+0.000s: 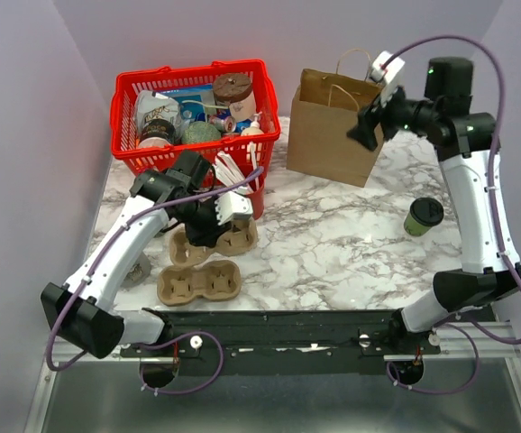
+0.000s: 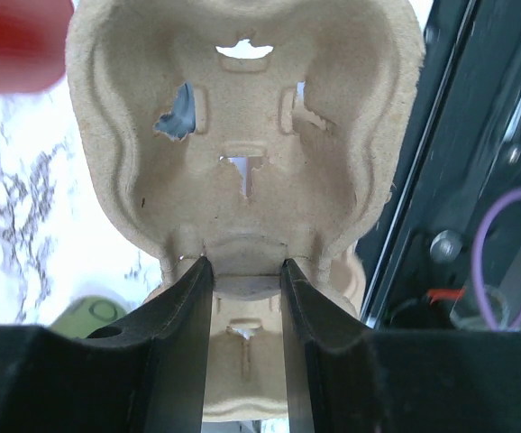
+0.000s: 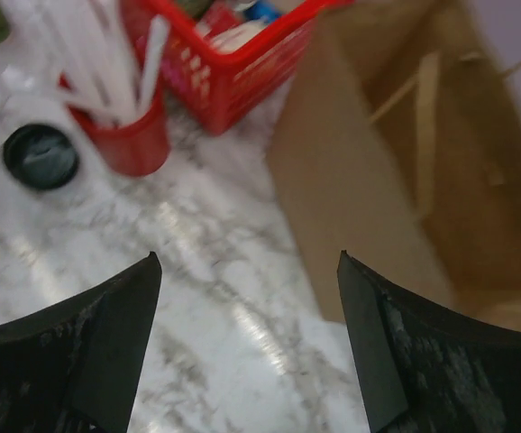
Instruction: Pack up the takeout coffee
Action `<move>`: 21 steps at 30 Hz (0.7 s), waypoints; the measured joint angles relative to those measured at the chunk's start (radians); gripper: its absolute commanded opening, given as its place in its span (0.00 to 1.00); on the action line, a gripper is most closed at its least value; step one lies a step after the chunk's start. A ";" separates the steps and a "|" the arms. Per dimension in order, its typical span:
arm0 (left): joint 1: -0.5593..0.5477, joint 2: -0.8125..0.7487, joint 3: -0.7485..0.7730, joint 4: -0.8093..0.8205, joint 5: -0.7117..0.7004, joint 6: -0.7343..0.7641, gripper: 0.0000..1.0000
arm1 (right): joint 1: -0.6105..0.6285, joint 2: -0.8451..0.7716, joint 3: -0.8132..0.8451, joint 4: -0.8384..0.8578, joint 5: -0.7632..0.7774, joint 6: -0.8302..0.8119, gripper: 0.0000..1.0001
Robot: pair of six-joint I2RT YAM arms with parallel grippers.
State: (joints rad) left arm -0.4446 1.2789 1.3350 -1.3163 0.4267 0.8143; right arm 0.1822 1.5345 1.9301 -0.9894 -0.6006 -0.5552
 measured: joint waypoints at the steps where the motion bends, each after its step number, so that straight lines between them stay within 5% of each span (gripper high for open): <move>1: -0.003 0.017 0.013 0.013 0.011 -0.021 0.00 | -0.020 0.018 0.059 0.029 0.016 0.016 0.80; 5: -0.016 0.066 0.042 0.057 0.043 -0.105 0.00 | -0.076 0.142 0.263 0.129 0.105 0.069 0.78; 21: -0.035 -0.033 0.000 0.177 0.052 -0.226 0.00 | -0.090 0.462 0.436 0.267 0.381 -0.054 0.86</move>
State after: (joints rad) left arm -0.4801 1.2461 1.3350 -1.1389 0.4786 0.5880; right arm 0.0917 1.9968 2.3657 -0.7223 -0.2199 -0.6094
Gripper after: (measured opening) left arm 0.395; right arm 0.834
